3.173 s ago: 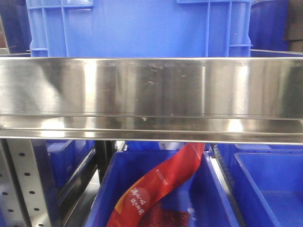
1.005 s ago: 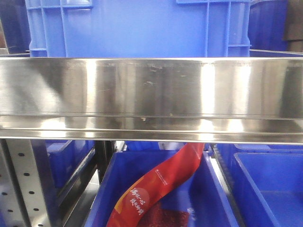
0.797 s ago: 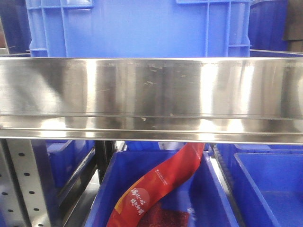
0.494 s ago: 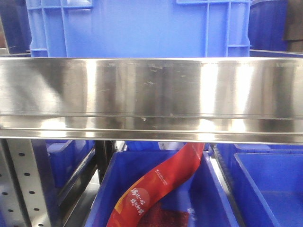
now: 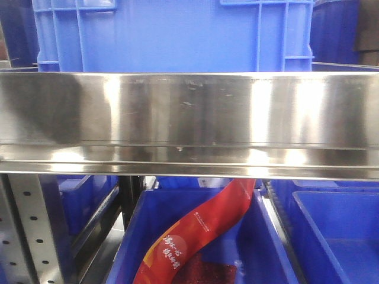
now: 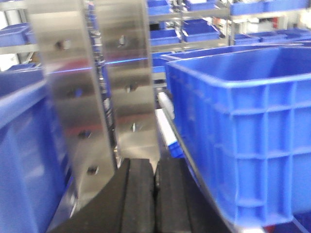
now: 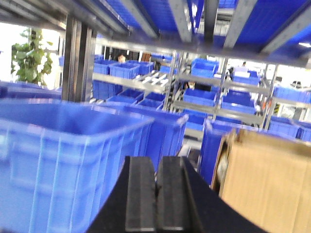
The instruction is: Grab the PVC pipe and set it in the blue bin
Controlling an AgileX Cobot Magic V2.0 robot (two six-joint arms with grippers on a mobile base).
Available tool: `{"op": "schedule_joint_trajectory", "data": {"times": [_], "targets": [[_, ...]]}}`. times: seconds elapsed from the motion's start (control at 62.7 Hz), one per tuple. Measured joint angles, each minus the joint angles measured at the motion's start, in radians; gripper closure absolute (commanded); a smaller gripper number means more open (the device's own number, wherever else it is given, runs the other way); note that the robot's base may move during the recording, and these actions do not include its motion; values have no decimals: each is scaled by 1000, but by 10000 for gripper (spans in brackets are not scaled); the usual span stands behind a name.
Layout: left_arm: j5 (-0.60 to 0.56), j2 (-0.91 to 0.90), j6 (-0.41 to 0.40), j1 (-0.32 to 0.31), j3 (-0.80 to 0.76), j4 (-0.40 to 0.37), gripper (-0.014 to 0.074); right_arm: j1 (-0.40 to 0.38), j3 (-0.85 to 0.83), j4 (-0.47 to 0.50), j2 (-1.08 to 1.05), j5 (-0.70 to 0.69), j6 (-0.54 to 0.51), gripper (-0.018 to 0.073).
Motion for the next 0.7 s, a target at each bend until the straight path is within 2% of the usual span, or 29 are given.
{"op": "schedule_joint_trajectory", "data": {"times": [0.351, 0.526, 0.702], "targets": [[-2, -110, 0, 106, 107, -11, 707, -110, 138, -9, -131, 36, 7, 717], [-2, -155, 0, 169, 166, -18, 707, -119, 200, -9, -157, 49, 9, 717], [-2, -175, 0, 181, 190, -24, 707, -119, 238, -9, -159, 40, 26, 717]]}}
